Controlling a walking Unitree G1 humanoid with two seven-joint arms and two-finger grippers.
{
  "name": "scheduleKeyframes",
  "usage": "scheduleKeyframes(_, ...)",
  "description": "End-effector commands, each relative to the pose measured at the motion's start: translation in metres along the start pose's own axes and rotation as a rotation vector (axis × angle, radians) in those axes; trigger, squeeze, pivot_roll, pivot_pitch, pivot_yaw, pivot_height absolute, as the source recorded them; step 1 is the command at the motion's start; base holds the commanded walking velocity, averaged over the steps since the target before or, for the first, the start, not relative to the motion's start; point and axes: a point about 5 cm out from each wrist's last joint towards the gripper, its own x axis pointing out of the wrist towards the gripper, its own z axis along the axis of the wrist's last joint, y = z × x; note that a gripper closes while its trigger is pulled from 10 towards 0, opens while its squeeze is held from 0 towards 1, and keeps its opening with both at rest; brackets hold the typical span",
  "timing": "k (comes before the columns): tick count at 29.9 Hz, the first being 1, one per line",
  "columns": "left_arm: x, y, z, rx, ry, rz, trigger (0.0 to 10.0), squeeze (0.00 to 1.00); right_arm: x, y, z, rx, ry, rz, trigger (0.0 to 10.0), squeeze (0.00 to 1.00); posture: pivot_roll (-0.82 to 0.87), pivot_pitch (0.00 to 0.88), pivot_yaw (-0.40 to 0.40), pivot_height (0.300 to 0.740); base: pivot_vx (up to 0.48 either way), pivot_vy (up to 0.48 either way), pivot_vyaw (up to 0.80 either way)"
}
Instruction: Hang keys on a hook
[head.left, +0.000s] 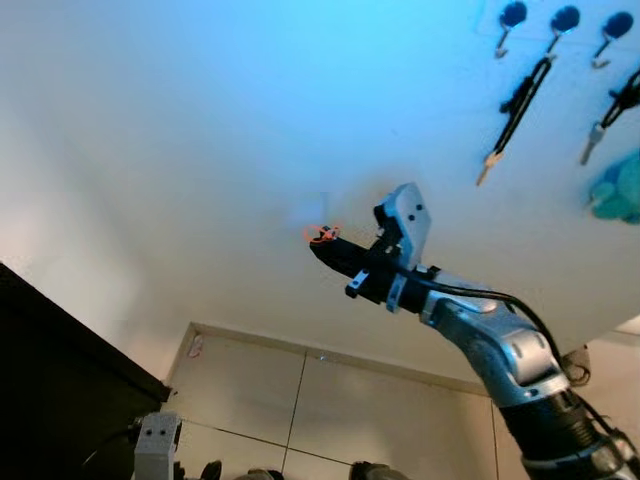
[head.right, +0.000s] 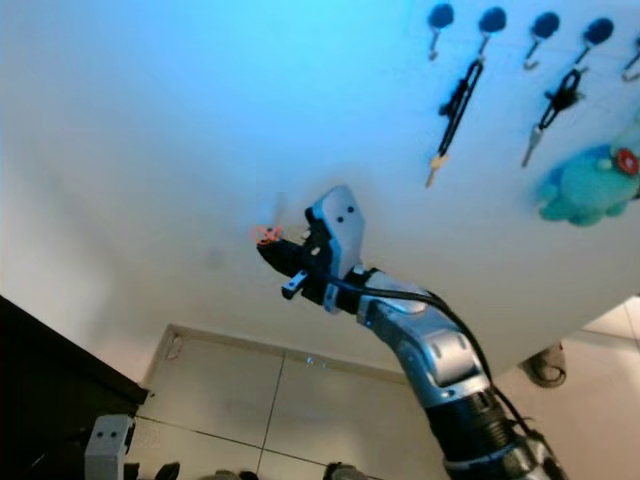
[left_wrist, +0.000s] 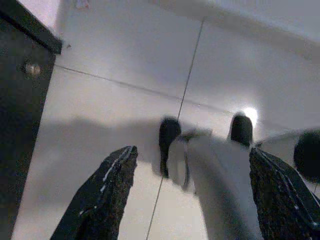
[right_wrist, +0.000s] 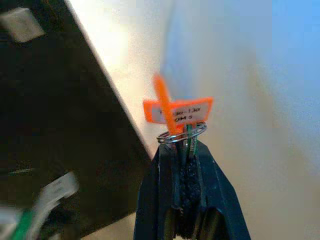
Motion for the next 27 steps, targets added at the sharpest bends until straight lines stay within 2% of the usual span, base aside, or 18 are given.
scheduleKeyframes(1,0.0,0.005,0.014,-0.043,-0.075,-0.002,10.0,0.0,-0.003,0.008,0.01,0.0,-0.068,0.078,0.0,0.0,-0.05,0.123,0.068,0.74,0.0,0.0,0.0)
scheduleKeyframes(3,0.001,0.007,0.023,-0.061,-0.117,-0.008,10.0,0.0,-0.005,0.01,0.014,-0.003,-0.096,0.106,0.0,0.0,-0.05,0.124,0.067,0.74,0.0,0.0,0.0)
scheduleKeyframes(4,0.002,0.011,0.074,-0.068,-0.309,-0.155,10.0,0.0,-0.012,0.016,0.032,0.013,-0.204,0.217,0.0,0.0,-0.04,0.13,0.062,0.74,0.0,0.0,0.0)
scheduleKeyframes(5,0.002,0.011,0.074,-0.068,-0.309,-0.155,10.0,0.0,-0.012,0.016,0.032,0.013,-0.204,0.217,0.0,0.0,-0.04,0.13,0.062,0.74,0.0,0.0,0.0)
scheduleKeyframes(6,0.0,0.011,0.093,-0.056,-0.38,-0.228,10.0,0.0,-0.015,0.017,0.039,0.015,-0.241,0.257,0.0,0.0,-0.04,0.132,0.06,0.74,0.0,0.0,0.0)
scheduleKeyframes(7,0.0,0.011,0.093,-0.056,-0.38,-0.228,10.0,0.0,-0.015,0.017,0.039,0.015,-0.241,0.257,0.0,0.0,-0.04,0.132,0.06,0.74,0.0,0.0,0.0)
scheduleKeyframes(8,-0.004,0.011,0.115,-0.026,-0.456,-0.323,10.0,0.0,-0.018,0.018,0.046,0.016,-0.289,0.294,0.0,0.0,-0.04,0.132,0.06,0.74,0.0,0.0,0.0)
scheduleKeyframes(9,-0.004,0.011,0.115,-0.026,-0.456,-0.323,10.0,0.0,-0.018,0.018,0.046,0.016,-0.289,0.294,0.0,0.0,-0.04,0.132,0.06,0.74,0.0,0.0,0.0)
scheduleKeyframes(10,-0.011,0.008,0.136,0.015,-0.521,-0.433,10.0,0.0,-0.022,0.02,0.053,0.021,-0.334,0.331,0.0,0.0,-0.03,0.131,0.06,0.74,0.0,0.0,0.0)
scheduleKeyframes(11,-0.011,0.008,0.136,0.015,-0.521,-0.433,10.0,0.0,-0.022,0.02,0.053,0.021,-0.334,0.331,0.0,0.0,-0.03,0.131,0.06,0.74,0.0,0.0,0.0)
scheduleKeyframes(14,-0.038,-0.007,0.184,0.14,-0.662,-0.688,10.0,0.0,-0.029,0.026,0.063,0.038,-0.411,0.433,0.0,0.0,-0.03,0.131,0.064,0.74,0.0,0.0,0.0)
scheduleKeyframes(17,-0.048,-0.016,0.196,0.179,-0.698,-0.761,10.0,0.0,-0.031,0.028,0.065,0.043,-0.427,0.465,0.0,0.0,-0.03,0.131,0.064,0.74,0.0,0.0,0.0)
scheduleKeyframes(18,-0.059,-0.025,0.208,0.207,-0.744,-0.831,10.0,0.0,-0.032,0.03,0.066,0.049,-0.439,0.485,0.0,0.0,-0.03,0.133,0.065,0.74,0.0,0.0,0.0)
scheduleKeyframes(22,-0.067,-0.032,0.216,0.226,-0.773,-0.883,10.0,0.0,-0.033,0.031,0.067,0.053,-0.447,0.498,0.0,0.0,-0.03,0.133,0.065,0.74,0.0,0.0,0.0)
scheduleKeyframes(23,-0.081,-0.04,0.227,0.243,-0.823,-0.952,10.0,0.0,-0.034,0.032,0.069,0.059,-0.456,0.515,0.0,0.0,-0.03,0.134,0.064,0.74,0.0,0.0,0.0)
scheduleKeyframes(24,-0.081,-0.04,0.227,0.243,-0.823,-0.952,10.0,0.0,-0.034,0.032,0.069,0.059,-0.456,0.515,0.0,0.0,-0.03,0.134,0.064,0.74,0.0,0.0,0.0)
scheduleKeyframes(25,-0.103,-0.048,0.245,0.271,-0.905,-1.024,10.0,0.0,-0.035,0.032,0.07,0.063,-0.461,0.53,0.0,0.0,-0.03,0.136,0.064,0.74,0.0,0.0,0.0)
scheduleKeyframes(27,-0.134,-0.055,0.265,0.312,-1.004,-1.089,10.0,0.0,-0.037,0.033,0.071,0.065,-0.461,0.545,0.0,0.0,-0.02,0.137,0.063,0.74,0.0,0.0,0.0)
